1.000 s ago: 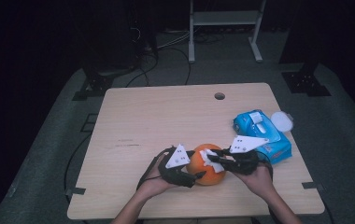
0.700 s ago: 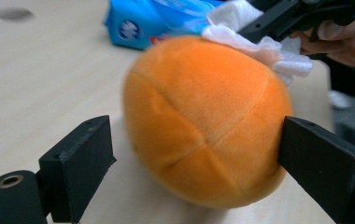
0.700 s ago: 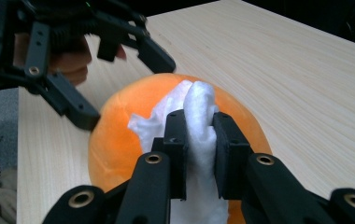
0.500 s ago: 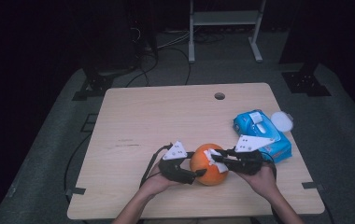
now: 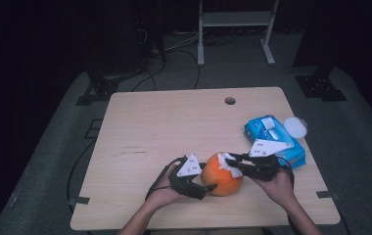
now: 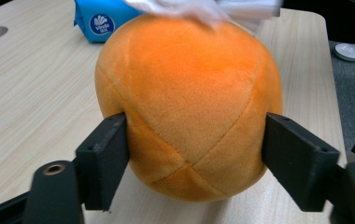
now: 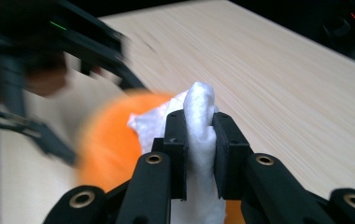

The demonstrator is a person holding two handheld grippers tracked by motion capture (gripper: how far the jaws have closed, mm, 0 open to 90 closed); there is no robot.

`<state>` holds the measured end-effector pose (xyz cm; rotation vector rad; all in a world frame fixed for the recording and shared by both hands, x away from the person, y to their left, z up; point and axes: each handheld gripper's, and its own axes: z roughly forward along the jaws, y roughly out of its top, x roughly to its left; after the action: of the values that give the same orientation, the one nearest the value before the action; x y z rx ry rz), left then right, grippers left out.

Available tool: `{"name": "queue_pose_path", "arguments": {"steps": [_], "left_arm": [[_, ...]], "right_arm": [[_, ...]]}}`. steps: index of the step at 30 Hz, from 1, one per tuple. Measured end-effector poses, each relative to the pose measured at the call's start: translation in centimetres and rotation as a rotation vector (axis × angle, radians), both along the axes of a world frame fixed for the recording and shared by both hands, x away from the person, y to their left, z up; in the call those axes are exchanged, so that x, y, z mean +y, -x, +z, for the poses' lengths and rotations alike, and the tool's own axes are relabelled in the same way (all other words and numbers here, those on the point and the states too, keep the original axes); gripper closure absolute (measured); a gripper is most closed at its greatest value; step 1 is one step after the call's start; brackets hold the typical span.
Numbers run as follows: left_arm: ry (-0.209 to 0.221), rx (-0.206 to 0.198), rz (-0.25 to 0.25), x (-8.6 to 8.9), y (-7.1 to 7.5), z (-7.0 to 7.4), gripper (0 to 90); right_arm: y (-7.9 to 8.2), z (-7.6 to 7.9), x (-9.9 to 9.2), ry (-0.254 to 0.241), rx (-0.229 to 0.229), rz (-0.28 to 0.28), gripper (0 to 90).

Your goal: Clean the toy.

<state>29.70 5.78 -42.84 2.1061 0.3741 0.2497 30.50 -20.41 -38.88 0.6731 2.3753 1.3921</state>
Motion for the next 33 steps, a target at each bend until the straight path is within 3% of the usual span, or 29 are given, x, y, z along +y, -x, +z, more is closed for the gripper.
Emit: {"name": "queue_pose_path", "arguments": {"steps": [2,4,7,9,12,14,17,18,20,21,24,27,31,33], "left_arm": [[0.006,0.017,0.006,0.0,-0.2,-0.1,19.7],[0.048,0.078,0.016,0.1,-0.6,-0.3,15.3],[0.121,0.191,0.056,0.2,-1.1,-0.4,9.6],[0.131,0.228,0.085,0.3,-1.5,-0.5,9.1],[0.127,0.216,0.086,0.7,-1.5,-0.7,13.9],[0.122,0.162,0.078,0.9,-1.2,-0.4,24.3],[0.103,0.012,0.071,0.9,-0.5,0.6,29.2],[0.084,-0.044,0.072,0.8,-0.2,1.0,29.8],[0.002,-0.163,0.048,0.7,0.2,1.3,29.8],[-0.027,-0.188,0.036,0.7,0.3,1.0,29.7],[-0.014,-0.158,0.015,1.4,-0.1,0.2,29.1],[0.011,-0.101,0.025,1.9,-0.6,0.0,25.4],[0.127,0.039,0.070,2.0,-1.5,0.2,11.8],[0.128,0.050,0.085,2.0,-1.6,0.1,14.4]], "right_arm": [[-0.7,-0.9,-1.1,0.017,0.030,-0.039,76.6],[-0.9,-1.3,-1.4,0.010,0.044,-0.052,76.6],[-0.6,-1.2,-0.9,-0.005,0.058,-0.037,76.6],[-0.1,-1.2,-0.1,-0.018,0.068,0.000,76.6],[0.5,-1.0,1.0,-0.006,0.054,0.026,76.5],[0.7,-0.8,1.4,-0.016,0.055,0.037,76.5],[0.8,-0.3,1.3,-0.051,0.052,0.044,76.5],[0.9,0.0,1.3,-0.063,0.048,0.048,76.5],[1.1,0.3,1.5,-0.081,0.044,0.066,76.5],[1.1,0.3,1.8,-0.073,0.042,0.078,76.6],[1.1,-0.1,2.2,-0.024,0.017,0.071,76.5],[0.4,-0.4,1.5,0.003,0.005,0.013,76.5],[-0.2,-1.2,0.6,-0.023,0.062,-0.002,76.5],[-0.1,-1.2,0.8,-0.028,0.068,0.010,76.5]]}}
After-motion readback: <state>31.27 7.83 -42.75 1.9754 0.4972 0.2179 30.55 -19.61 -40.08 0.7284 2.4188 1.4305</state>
